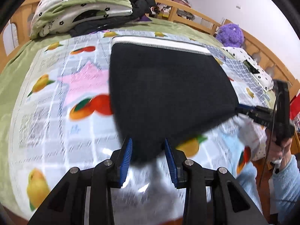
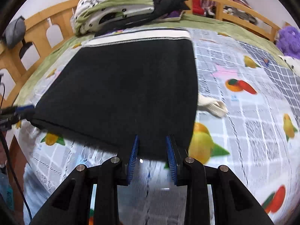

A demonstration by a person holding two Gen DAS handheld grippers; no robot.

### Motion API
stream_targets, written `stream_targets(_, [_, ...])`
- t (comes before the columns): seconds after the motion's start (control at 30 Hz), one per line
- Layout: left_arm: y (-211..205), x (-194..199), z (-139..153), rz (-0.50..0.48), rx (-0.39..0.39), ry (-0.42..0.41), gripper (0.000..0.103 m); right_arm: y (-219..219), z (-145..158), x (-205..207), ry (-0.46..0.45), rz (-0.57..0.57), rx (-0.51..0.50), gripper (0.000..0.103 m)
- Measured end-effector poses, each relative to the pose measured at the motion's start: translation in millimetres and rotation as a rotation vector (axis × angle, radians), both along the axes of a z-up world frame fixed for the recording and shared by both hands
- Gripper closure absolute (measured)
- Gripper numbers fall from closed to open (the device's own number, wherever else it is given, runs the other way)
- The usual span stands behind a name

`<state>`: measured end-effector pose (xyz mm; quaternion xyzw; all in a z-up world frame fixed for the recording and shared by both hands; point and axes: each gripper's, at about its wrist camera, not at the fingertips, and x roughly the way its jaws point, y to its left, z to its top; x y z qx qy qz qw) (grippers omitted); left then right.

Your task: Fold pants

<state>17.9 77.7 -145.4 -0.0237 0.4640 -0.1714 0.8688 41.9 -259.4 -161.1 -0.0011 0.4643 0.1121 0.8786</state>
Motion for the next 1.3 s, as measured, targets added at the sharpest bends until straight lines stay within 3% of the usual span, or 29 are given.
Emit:
stream_targets(0.13, [5.4,-9.0,-11.6,0.021,0.086,0.024,0.070,-13.8,0.7,-4.8,0.015,-0.055,0.080,0.071])
stream_targets(0.3, [3.0,-6.6,-16.9,0.022,0.101,0.005,0.069,-17.9,-1.2,-9.7,0.009,-0.088,0.088,0.071])
stream_targets(0.4, [-12.9,1.7,-23.3,0.008,0.186,-0.013,0.070,-17.8,-3.6,-10.5,0.011,-0.094,0.091,0.070])
stream_targets(0.47, [-22.2,6.3,-24.8,0.005,0.244,-0.042,0.090,-16.0,-6.4,-9.9,0.014,-0.097,0.082,0.070])
stream_targets(0.53, [-17.7,0.1,-7.2,0.068,0.180,-0.156,0.095,-14.3,-8.8,-9.4,0.018,-0.100,0.071,0.070])
stream_targets(0.6, [-3.4,-10.5,9.3,0.114,0.037,-0.249,0.095,-11.4,-10.6,-11.6,0.020,-0.097,0.058,0.070])
stream_targets(0.63, [4.2,-9.1,6.6,0.147,-0.008,-0.226,0.095,-10.3,-12.0,-12.0,0.024,-0.093,0.054,0.070])
stream_targets(0.73, [7.9,4.2,-27.8,0.164,0.021,-0.059,0.092,-7.3,-18.6,-13.4,0.031,-0.085,0.038,0.070])
stream_targets(0.8, [11.2,-3.1,-34.2,0.146,0.010,-0.063,0.088,-5.0,-17.1,-15.1,0.027,-0.077,0.020,0.070])
stream_targets(0.93, [5.5,-17.0,-22.8,0.081,0.085,-0.073,0.072,-6.7,-13.0,-16.4,0.031,-0.068,0.043,0.070])
stream_targets(1.17, [-29.1,-10.2,-30.7,0.003,0.346,-0.141,0.068,-8.1,-11.2,-14.7,0.037,-0.087,0.104,0.070])
stream_targets(1.2, [-33.8,-7.5,-31.3,-0.005,0.375,-0.153,0.074,-7.5,-11.2,-14.8,0.039,-0.084,0.105,0.070])
stream_targets(1.23, [-37.4,-5.9,-30.0,-0.010,0.384,-0.161,0.093,-6.7,-11.0,-15.1,0.040,-0.080,0.103,0.070])
stream_targets(1.3, [-28.7,-3.8,-17.2,0.045,0.269,-0.186,0.094,-5.2,-10.0,-17.5,0.036,-0.074,0.086,0.070])
